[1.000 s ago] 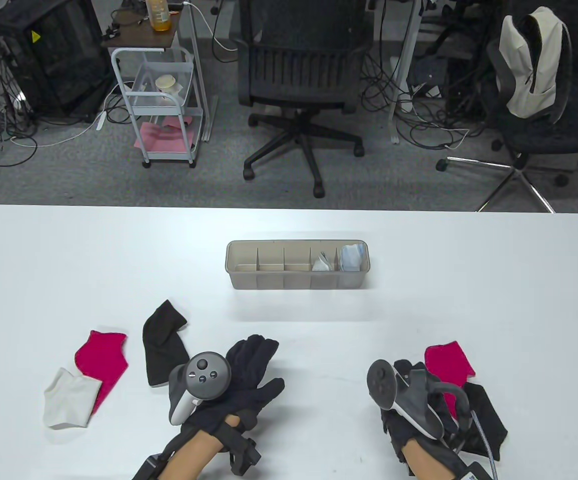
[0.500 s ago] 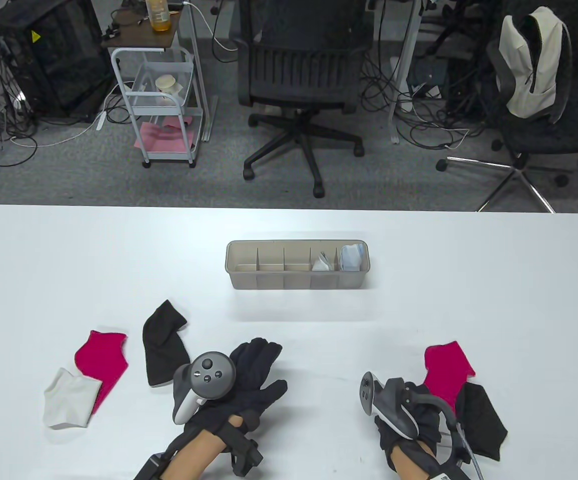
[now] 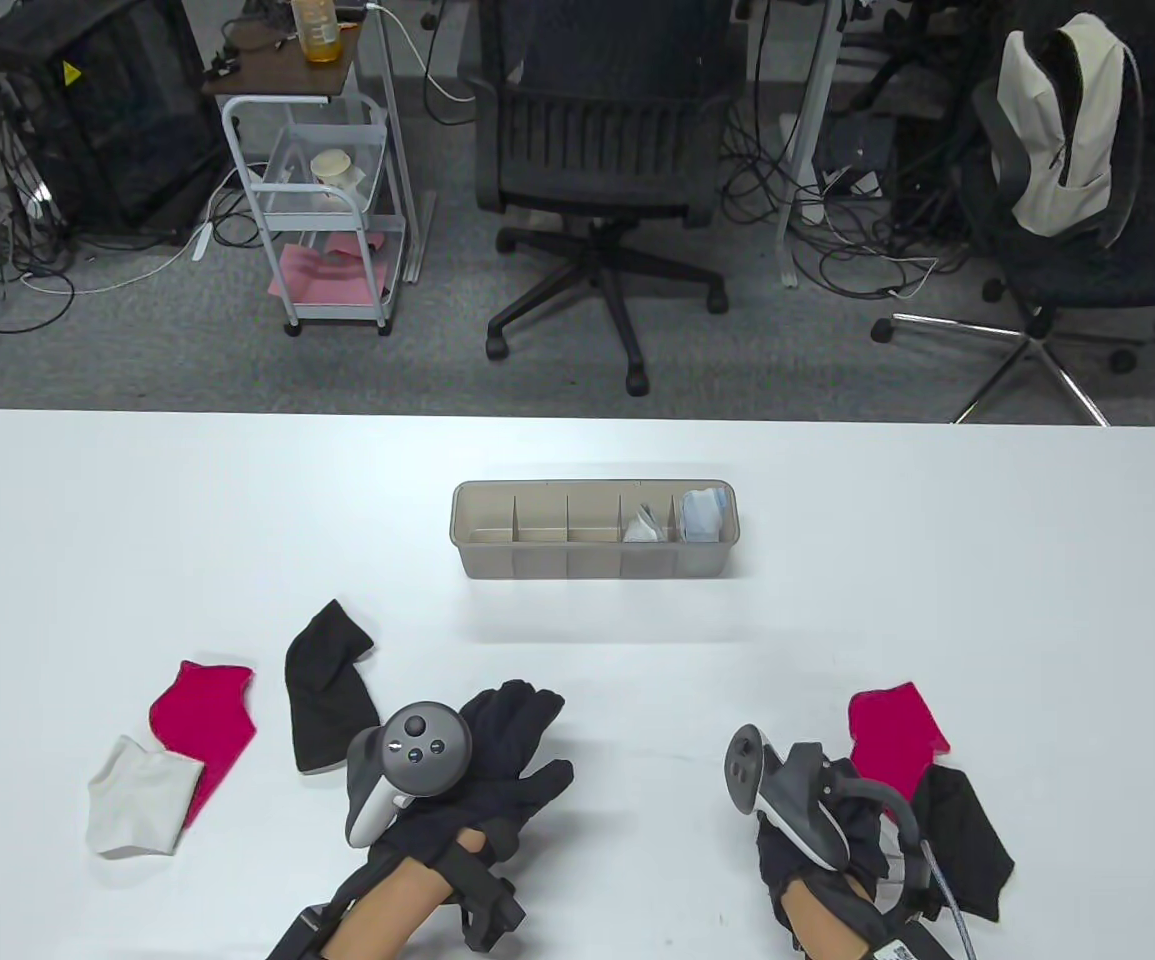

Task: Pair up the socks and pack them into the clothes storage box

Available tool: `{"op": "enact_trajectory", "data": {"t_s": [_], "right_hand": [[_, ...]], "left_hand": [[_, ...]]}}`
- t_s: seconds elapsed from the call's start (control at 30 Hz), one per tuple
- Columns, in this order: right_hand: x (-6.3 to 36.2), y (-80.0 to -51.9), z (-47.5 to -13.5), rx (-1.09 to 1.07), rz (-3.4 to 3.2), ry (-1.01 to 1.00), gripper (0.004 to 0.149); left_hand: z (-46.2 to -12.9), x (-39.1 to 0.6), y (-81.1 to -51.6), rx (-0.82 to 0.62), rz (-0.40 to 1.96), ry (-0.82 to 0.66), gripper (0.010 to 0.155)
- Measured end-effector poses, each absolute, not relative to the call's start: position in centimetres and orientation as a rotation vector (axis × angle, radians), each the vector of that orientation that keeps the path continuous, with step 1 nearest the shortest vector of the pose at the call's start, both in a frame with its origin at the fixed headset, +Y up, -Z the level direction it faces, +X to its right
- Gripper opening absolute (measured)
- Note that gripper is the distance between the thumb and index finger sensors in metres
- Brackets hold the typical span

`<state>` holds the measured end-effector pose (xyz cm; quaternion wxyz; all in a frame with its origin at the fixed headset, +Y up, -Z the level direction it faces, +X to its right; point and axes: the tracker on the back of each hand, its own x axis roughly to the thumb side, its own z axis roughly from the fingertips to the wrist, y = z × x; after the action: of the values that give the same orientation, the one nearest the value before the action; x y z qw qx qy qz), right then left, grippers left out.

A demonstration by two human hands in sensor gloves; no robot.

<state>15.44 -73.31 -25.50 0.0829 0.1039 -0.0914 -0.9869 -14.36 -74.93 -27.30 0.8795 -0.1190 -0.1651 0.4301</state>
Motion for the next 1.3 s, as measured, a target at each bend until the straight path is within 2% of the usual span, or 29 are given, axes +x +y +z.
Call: {"op": "enact_trajectory", "data": {"t_s": [0.2, 0.33, 0.6, 0.73, 0.83, 0.97, 1.0, 1.03, 1.07, 1.1, 1.17, 1.3], "right_hand": [[15.1, -67.5, -25.2, 0.273, -3.118, -0.067, 0.037], [14.5, -64.7, -25.0, 0.113, -3.273, 0.117, 0.037], [11.1, -62.5, -25.0, -0.378, -3.482, 0.358, 0.041], [9.6, -62.3, -25.0, -0.436, -3.553, 0.392, 0.042], [9.0, -62.4, -25.2, -0.472, -3.656, 0.355, 0.042], [9.1, -62.6, -25.6, -0.49, -3.796, 0.248, 0.04], [9.2, -62.6, -25.8, -0.485, -3.829, 0.232, 0.04], [9.3, -62.6, -25.9, -0.478, -3.849, 0.219, 0.039], [9.5, -62.5, -26.0, -0.453, -3.863, 0.227, 0.039], [9.5, -62.5, -26.2, -0.422, -3.868, 0.251, 0.039], [9.7, -62.5, -26.6, -0.337, -3.855, 0.304, 0.038], [9.6, -63.9, -27.9, -0.127, -3.81, 0.261, 0.037]], "left_hand": [[-27.3, -14.3, -74.9, -0.249, 0.886, -0.345, 0.075], [-27.3, -14.2, -75.0, -0.28, 0.908, -0.356, 0.078], [-27.5, -14.1, -75.2, -0.371, 1.017, -0.367, 0.09], [-27.6, -14.5, -75.1, -0.365, 1.025, -0.35, 0.091], [-27.7, -14.7, -75.3, -0.376, 0.983, -0.32, 0.085], [-27.8, -15.1, -75.6, -0.371, 0.924, -0.251, 0.045], [-27.9, -15.2, -75.6, -0.375, 0.902, -0.241, 0.042], [-27.9, -15.3, -75.6, -0.379, 0.893, -0.228, 0.046], [-27.8, -15.4, -75.7, -0.389, 0.887, -0.213, 0.037], [-27.8, -15.4, -75.7, -0.41, 0.882, -0.21, 0.037], [-27.7, -15.3, -76.0, -0.477, 0.883, -0.203, 0.037], [-27.3, -14.5, -77.1, -0.605, 0.841, -0.19, 0.036]]}}
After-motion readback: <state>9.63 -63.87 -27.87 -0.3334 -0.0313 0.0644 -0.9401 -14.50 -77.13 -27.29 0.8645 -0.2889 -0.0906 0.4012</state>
